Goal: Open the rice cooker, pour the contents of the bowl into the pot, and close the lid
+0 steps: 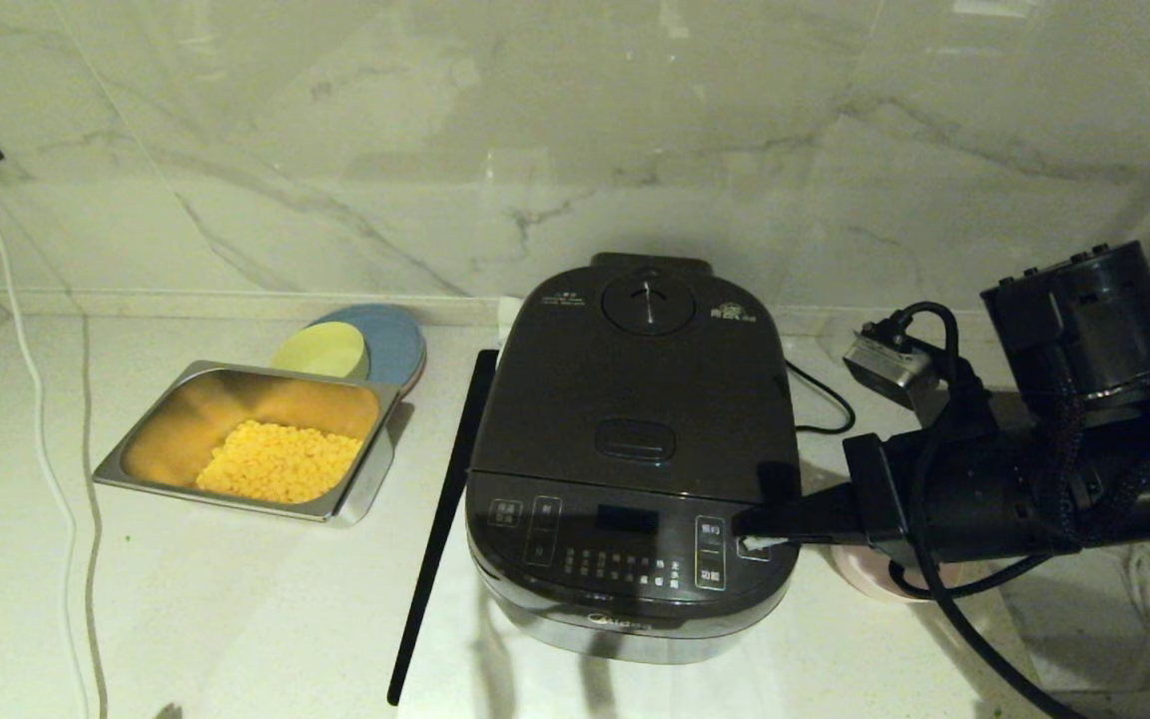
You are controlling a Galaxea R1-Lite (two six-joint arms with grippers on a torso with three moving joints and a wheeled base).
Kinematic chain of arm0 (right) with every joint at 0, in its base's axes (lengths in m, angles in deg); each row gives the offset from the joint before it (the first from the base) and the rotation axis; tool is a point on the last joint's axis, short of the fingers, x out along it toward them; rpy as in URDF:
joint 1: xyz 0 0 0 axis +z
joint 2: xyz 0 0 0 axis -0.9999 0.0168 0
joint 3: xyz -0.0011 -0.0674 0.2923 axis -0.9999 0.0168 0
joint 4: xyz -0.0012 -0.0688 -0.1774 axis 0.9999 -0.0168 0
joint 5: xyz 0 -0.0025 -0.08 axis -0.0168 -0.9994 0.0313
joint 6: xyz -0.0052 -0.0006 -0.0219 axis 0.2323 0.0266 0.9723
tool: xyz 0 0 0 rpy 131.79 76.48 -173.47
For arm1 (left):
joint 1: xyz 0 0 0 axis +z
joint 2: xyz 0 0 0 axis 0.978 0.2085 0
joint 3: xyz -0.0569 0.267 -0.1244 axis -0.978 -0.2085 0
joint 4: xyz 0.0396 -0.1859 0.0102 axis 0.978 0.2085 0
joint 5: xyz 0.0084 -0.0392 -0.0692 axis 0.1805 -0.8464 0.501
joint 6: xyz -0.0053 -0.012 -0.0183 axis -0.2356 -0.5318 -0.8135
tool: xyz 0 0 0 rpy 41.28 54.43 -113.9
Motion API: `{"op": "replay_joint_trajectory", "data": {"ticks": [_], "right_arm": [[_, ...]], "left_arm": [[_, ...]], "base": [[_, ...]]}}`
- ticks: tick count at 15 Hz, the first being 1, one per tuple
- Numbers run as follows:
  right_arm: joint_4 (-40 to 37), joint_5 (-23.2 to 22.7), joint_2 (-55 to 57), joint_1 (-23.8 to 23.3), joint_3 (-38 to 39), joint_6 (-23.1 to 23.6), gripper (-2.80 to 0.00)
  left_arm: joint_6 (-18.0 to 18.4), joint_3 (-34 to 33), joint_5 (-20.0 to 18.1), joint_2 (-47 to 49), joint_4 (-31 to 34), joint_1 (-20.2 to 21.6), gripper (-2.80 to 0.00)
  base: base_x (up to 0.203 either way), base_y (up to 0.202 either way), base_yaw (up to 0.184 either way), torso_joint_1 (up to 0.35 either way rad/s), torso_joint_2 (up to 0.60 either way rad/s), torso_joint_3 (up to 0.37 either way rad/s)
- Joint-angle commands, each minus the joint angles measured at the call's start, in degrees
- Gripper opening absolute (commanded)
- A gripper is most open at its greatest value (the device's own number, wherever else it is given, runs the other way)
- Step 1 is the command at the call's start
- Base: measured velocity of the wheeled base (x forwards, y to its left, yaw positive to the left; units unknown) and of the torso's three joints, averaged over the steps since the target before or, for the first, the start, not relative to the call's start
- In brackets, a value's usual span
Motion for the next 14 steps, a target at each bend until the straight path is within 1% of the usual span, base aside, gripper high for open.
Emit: {"op": "replay_joint_trajectory", "data": {"ticks": [1,14], "right_arm": [[-0.09,-0.11,-0.26,-0.08,-0.07,-0.21,-2.8],[0.0,-0.11,2.02,-0.08,0.9,-0.28,-2.8]], "left_arm": [[0.05,-0.53,0.02,-0.06,-0.04,0.0,-2.8],[0.04,-0.53,0.02,-0.06,-0.04,0.0,-2.8]], "base": [[0.0,0.0,0.0,0.0,0.0,0.0],[0.0,0.0,0.0,0.0,0.0,0.0]]}}
